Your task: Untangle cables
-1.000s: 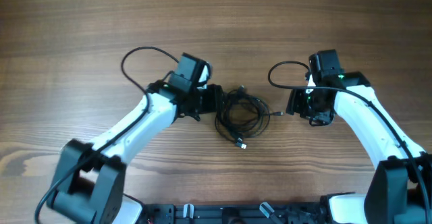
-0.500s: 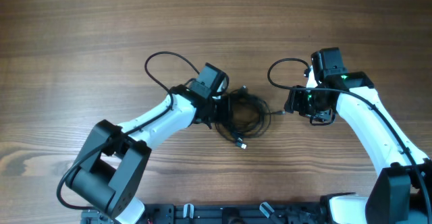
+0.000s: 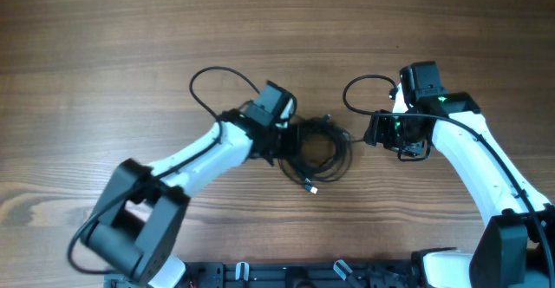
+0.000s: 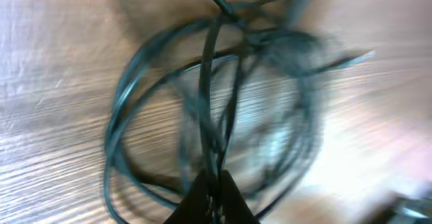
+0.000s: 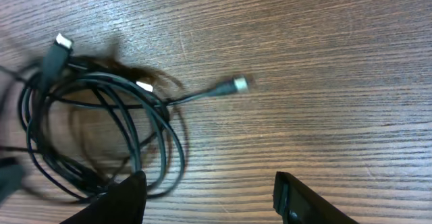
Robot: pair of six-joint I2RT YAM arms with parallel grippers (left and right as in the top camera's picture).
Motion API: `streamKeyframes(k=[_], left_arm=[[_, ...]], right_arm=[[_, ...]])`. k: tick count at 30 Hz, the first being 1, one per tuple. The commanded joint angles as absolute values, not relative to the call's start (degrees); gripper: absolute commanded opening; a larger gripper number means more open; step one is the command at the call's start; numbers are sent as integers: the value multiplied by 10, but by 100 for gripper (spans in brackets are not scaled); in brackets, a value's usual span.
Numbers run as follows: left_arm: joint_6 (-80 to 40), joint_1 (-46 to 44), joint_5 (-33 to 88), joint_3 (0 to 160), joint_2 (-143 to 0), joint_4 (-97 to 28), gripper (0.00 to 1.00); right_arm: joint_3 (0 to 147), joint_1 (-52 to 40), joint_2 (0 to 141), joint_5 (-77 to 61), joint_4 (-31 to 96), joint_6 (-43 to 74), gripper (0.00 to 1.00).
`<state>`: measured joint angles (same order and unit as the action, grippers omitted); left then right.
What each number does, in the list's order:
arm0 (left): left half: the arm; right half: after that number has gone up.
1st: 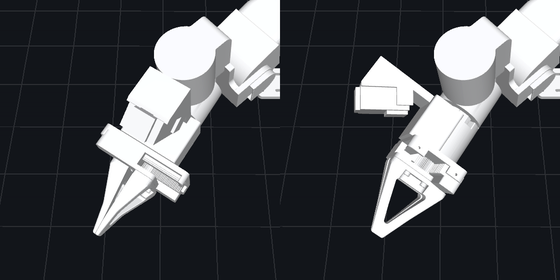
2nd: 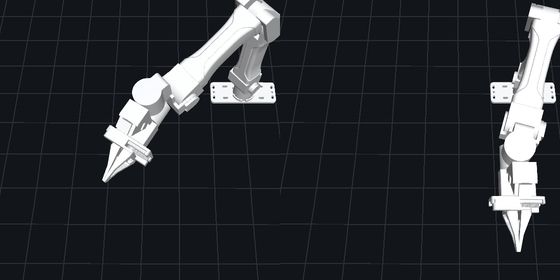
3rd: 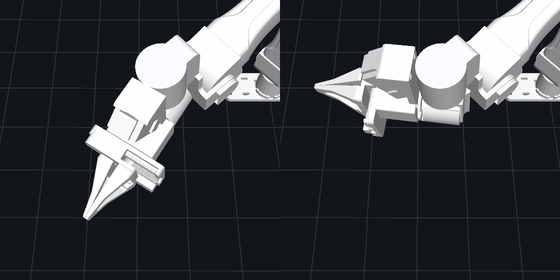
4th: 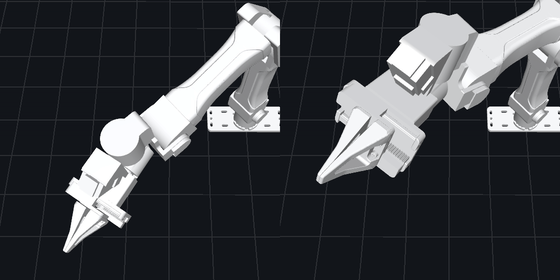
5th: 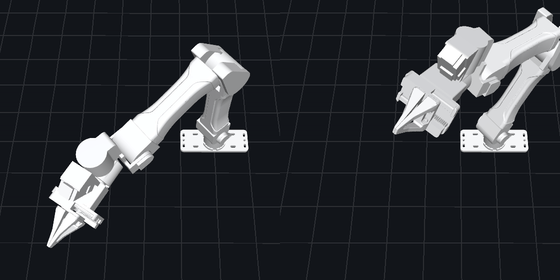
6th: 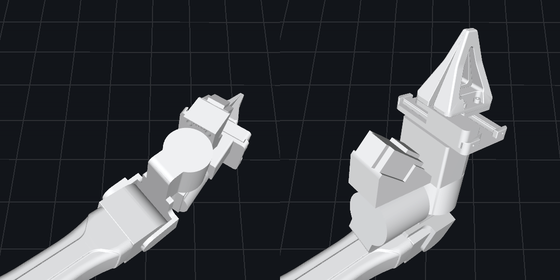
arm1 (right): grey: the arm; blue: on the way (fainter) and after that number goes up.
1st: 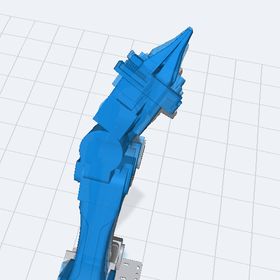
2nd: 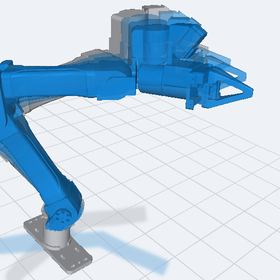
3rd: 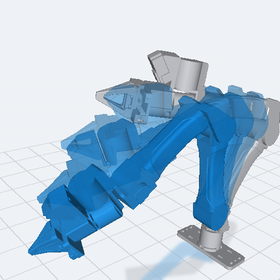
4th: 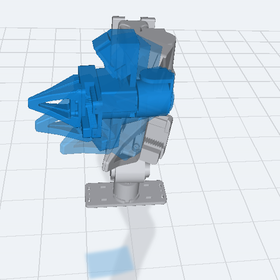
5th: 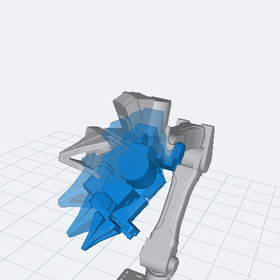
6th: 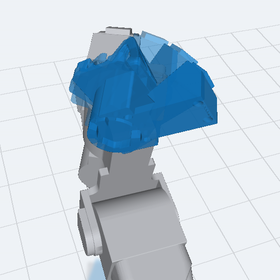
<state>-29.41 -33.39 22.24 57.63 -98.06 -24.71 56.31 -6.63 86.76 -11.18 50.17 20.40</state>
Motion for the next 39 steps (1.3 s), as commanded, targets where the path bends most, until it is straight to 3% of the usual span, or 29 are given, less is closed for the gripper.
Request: streamKeyframes(k=[1,11,18,22,35,39], left_arm=[[-296,-290,336,637,-889,-242,4],[-335,-190,350,653,-745,-241,4],[-339,-189,401,653,-732,-222,4],[-339,-189,440,653,-732,-206,4],[-370,-189,545,653,-732,-153,4],[-399,-188,558,653,-732,-123,4]], right_arm=[[574,-65,857,-121,502,183,63],[573,-65,857,-164,484,177,70],[573,-66,857,-413,426,103,70],[573,-66,857,-482,383,107,71],[573,-68,858,-477,271,182,70],[573,-91,858,-501,253,180,62]])
